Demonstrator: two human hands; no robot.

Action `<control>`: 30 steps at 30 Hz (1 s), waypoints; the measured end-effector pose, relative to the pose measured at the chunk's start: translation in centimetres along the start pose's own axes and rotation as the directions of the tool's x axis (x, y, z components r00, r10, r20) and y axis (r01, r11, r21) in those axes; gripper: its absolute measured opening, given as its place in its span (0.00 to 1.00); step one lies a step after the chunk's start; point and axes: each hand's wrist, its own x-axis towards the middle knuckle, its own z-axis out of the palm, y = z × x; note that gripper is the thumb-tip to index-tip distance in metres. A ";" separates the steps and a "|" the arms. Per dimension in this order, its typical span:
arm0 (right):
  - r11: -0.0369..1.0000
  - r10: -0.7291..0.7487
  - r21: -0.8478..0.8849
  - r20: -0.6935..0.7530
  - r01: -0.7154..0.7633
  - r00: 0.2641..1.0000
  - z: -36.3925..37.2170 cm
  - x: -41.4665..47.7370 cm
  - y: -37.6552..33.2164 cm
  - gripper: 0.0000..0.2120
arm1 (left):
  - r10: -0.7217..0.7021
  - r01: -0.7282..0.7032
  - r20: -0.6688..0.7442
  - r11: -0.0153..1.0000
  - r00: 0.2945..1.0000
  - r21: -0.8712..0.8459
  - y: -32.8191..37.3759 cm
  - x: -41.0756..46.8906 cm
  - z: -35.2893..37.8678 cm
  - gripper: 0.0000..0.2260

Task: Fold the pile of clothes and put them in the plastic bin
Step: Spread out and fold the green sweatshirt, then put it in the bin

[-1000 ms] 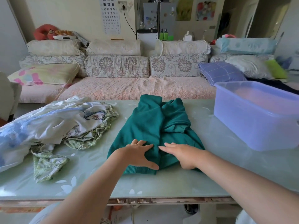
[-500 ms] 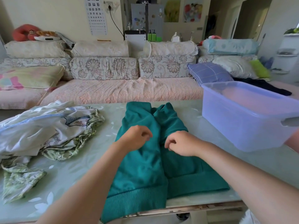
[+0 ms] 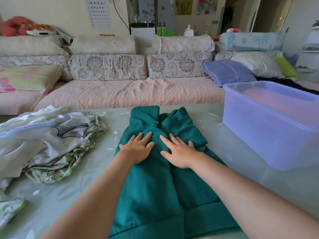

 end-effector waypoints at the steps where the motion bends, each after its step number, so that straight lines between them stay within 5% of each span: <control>1: 1.000 0.001 -0.023 0.004 -0.001 1.000 0.2 0.4 0.1 0.32 | -0.022 0.022 0.017 1.000 1.000 0.019 0.1 0.2 -0.1 0.26; 5: 0.999 -0.042 -0.003 -0.009 0.042 0.999 0.0 1.1 0.7 0.34 | -0.022 0.037 -0.085 0.984 0.996 0.176 1.0 1.2 -1.3 0.29; 8: 0.984 -0.075 0.144 -0.203 0.105 0.976 -0.7 0.6 1.9 0.30 | 0.206 -0.132 -0.304 0.960 0.930 0.248 1.9 1.7 -1.2 0.28; 11: 0.999 -0.003 0.033 -0.254 0.012 0.967 -0.8 -0.1 4.0 0.29 | 0.298 -0.268 -0.229 0.951 0.927 0.153 2.6 1.8 0.1 0.33; 15: 0.997 0.077 0.012 -0.036 -0.076 0.996 0.4 -1.1 6.4 0.32 | 0.190 -0.170 -0.117 0.972 0.975 0.162 3.4 3.1 0.8 0.37; 19: 0.996 0.064 0.070 -0.051 -0.060 0.997 0.6 -1.0 6.7 0.35 | 0.034 -0.036 0.015 0.974 0.999 0.222 4.9 4.4 0.1 0.38; 25: 0.990 0.057 0.131 -0.046 -0.050 0.997 0.2 -1.2 7.4 0.37 | 0.024 0.008 -0.094 0.945 0.995 0.326 5.3 4.3 0.4 0.40; 30: 0.990 0.060 0.126 -0.018 -0.057 0.998 -0.1 -1.1 7.6 0.36 | -0.147 0.167 -0.093 0.945 0.985 0.281 3.4 4.0 -0.6 0.40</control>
